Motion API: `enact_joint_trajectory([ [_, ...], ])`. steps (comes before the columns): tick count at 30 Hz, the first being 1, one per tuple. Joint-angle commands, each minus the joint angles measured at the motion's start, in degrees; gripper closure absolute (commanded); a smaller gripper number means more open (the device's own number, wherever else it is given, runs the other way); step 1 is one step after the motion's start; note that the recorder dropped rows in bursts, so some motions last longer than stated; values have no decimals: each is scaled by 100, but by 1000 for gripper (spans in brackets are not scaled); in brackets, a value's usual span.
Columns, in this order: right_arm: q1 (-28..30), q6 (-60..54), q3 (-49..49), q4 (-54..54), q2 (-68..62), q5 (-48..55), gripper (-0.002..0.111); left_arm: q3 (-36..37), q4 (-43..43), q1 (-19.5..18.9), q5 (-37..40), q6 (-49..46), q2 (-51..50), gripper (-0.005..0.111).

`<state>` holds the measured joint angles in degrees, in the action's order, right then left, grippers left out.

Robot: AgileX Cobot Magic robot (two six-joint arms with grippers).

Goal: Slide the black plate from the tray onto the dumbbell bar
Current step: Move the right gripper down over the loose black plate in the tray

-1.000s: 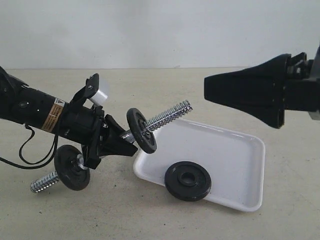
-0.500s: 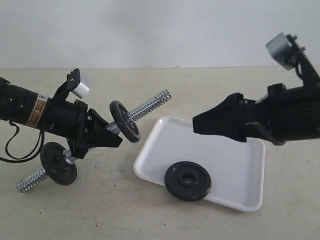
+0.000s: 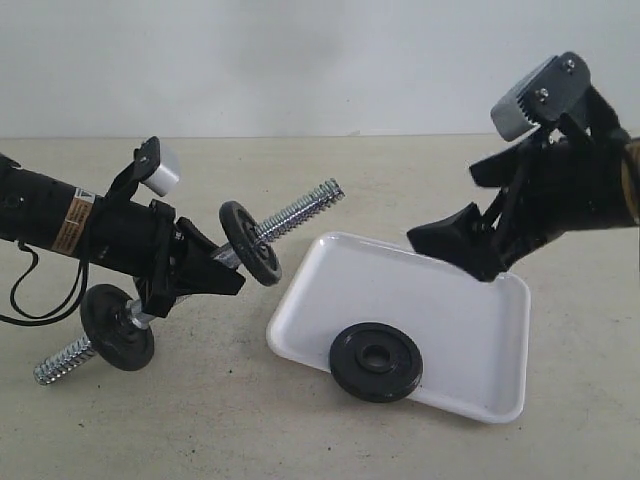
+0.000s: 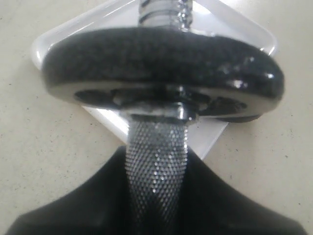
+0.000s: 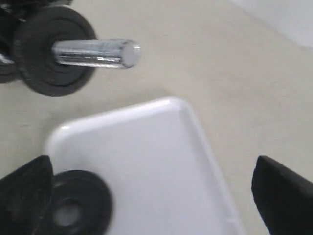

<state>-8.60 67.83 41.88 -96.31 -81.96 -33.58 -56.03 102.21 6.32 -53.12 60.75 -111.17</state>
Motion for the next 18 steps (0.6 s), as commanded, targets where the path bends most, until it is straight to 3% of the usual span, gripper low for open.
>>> enact_joint_trajectory([
  [1,6,-1787,369,55,36,1477,3,-126,-227,2,-975,51,279,102],
  [5,6,-4163,669,55,73,2232,3,-126,-227,2,-975,51,279,102],
  [10,-83,-4428,938,245,66,2416,3,-126,-227,2,-975,51,279,102],
  [15,-740,-6439,950,-206,62,2690,3,-126,-227,2,-994,26,279,102],
  [18,-1108,-6736,1000,-42,62,2417,3,-126,-227,2,-1101,26,279,102],
])
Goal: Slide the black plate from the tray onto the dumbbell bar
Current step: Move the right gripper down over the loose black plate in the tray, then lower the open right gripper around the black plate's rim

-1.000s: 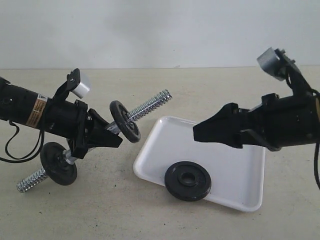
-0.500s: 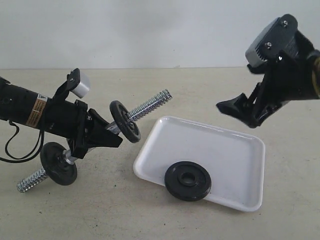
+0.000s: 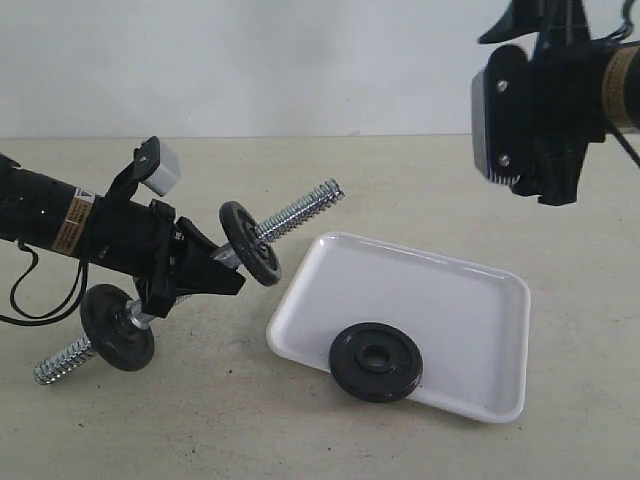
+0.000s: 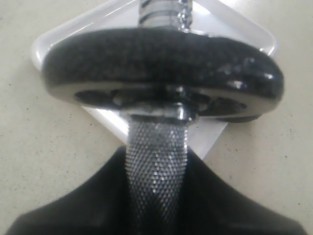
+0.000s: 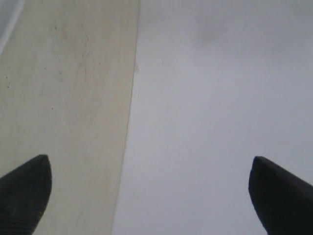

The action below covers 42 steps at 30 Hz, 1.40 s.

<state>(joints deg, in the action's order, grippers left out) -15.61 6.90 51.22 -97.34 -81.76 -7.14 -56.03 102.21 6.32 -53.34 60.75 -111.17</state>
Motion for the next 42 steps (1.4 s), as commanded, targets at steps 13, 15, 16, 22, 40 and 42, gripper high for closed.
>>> enact_joint_trajectory([
  [13,-2094,1215,87,1137,-220,3293,3,-126,-227,2,-1201,26,279,102],
  [15,-2094,2346,97,1378,-225,3352,3,-126,-227,2,-1199,26,279,102],
  [16,-2094,2869,97,1630,-225,3361,3,-126,-227,2,-1199,26,279,102],
  [22,-2094,2693,109,4102,-225,3165,3,-126,-227,2,-1265,26,279,102],
  [40,-2094,-4197,943,12191,-235,5432,3,-126,-227,2,-1400,74,279,102],
  [42,-2094,-4152,943,12278,-235,5116,3,-126,-227,2,-1413,74,279,102],
])
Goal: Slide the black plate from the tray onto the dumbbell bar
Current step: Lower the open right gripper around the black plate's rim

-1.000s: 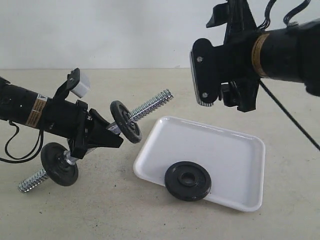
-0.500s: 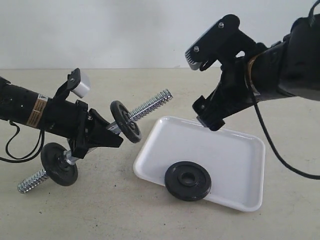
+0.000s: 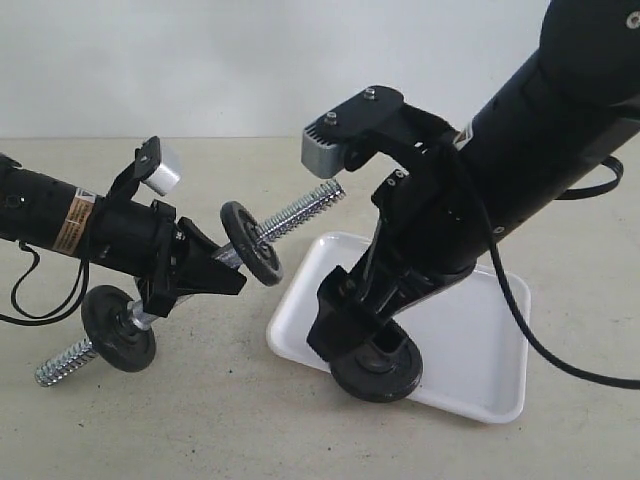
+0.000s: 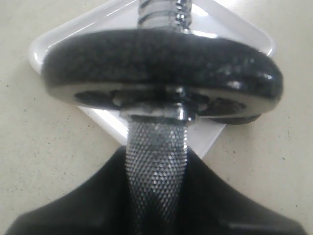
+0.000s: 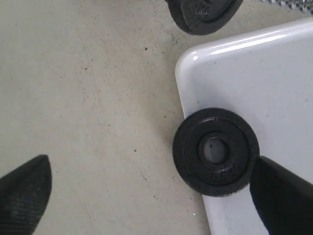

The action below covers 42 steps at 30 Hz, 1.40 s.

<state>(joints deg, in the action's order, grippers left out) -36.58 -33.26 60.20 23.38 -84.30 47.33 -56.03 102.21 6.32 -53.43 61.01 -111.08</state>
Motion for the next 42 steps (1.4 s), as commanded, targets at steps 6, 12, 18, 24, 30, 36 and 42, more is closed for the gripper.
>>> enact_joint_trajectory([
  [6,2,555,44,686,19,-747,3,-126,-227,2,-1405,48,269,102],
  [12,2,1945,44,1405,19,-765,3,-126,-227,2,-1382,48,269,102],
  [18,2,1643,44,1130,19,-961,3,-126,-227,2,-1383,66,269,102],
  [24,2,1782,44,916,4,-569,3,-126,-227,2,-1383,67,269,102],
  [30,2,1975,44,-28,-233,199,3,-126,-227,2,-1369,67,269,102],
  [36,2,2527,44,-1066,-498,285,3,-126,-227,2,-1317,67,269,102],
  [42,2,2476,44,-1257,-1058,-91,3,-126,-227,2,-1317,67,269,102],
])
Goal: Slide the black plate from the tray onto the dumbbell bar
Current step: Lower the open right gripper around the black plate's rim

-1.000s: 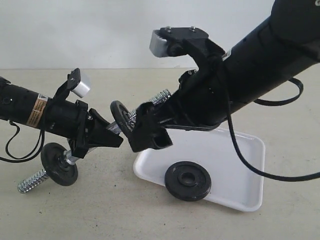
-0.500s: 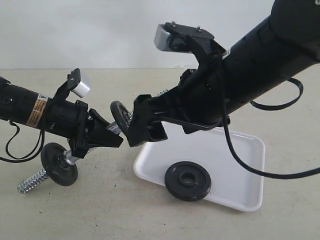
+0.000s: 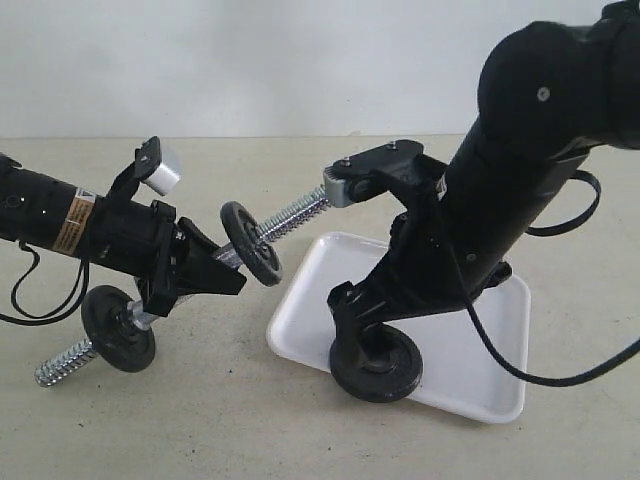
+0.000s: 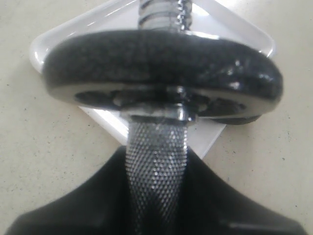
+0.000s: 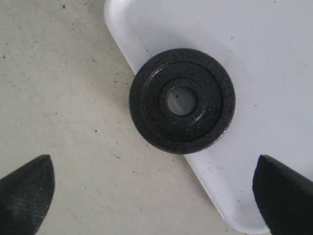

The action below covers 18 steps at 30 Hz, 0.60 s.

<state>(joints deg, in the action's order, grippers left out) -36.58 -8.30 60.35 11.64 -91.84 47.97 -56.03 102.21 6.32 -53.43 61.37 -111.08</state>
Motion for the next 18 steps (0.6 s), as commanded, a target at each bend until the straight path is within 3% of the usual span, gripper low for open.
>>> enact_joint_trajectory([
  [1,2,-21,29,-83,-419,-217,3,-126,-227,2,-1306,30,269,102],
  [8,2,-215,29,-69,-955,-967,3,-126,-227,2,-1267,30,269,102],
  [18,2,-559,29,-70,-1020,-1141,3,-126,-227,2,-1257,30,269,102],
])
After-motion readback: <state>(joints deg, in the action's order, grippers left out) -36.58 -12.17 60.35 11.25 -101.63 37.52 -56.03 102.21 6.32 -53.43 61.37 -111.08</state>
